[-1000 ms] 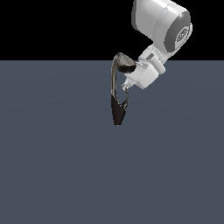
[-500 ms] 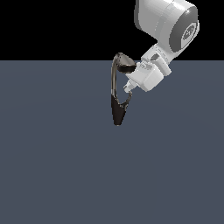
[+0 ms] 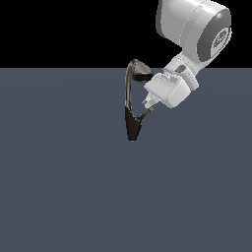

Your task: Turn on the faucet by rotating a designated handle.

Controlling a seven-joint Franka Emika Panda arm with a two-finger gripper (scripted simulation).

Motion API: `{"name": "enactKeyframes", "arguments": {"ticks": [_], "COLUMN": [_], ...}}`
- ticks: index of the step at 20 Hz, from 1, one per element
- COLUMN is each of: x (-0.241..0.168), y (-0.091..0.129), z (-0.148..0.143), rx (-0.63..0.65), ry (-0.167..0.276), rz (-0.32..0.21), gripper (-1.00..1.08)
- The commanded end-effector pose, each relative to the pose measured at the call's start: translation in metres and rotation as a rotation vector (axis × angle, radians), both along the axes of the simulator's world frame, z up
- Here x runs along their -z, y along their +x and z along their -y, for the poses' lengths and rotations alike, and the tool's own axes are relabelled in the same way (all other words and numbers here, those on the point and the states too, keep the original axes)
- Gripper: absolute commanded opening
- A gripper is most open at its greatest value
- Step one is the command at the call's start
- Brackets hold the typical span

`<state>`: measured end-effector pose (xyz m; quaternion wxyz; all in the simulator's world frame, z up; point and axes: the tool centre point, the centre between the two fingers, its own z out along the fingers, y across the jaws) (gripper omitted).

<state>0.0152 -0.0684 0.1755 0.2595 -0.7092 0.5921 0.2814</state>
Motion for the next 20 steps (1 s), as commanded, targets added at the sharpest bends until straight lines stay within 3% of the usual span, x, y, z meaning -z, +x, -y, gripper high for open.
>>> {"name": "enactKeyframes", "arguments": {"ticks": [1, 4, 5, 20], "x": [0.025, 0.036, 0.014, 0.061], "y": [-0.013, -0.018, -0.006, 0.007], "z": [0.025, 0.036, 0.015, 0.058], "rx": [0.022, 0.024, -0.003, 0.02], "ry": [-0.005, -0.005, 0.002, -0.004], "rz": [-0.027, -0.032, -0.001, -0.028], "gripper": [-1.0, -1.0, -1.0, -1.0]}}
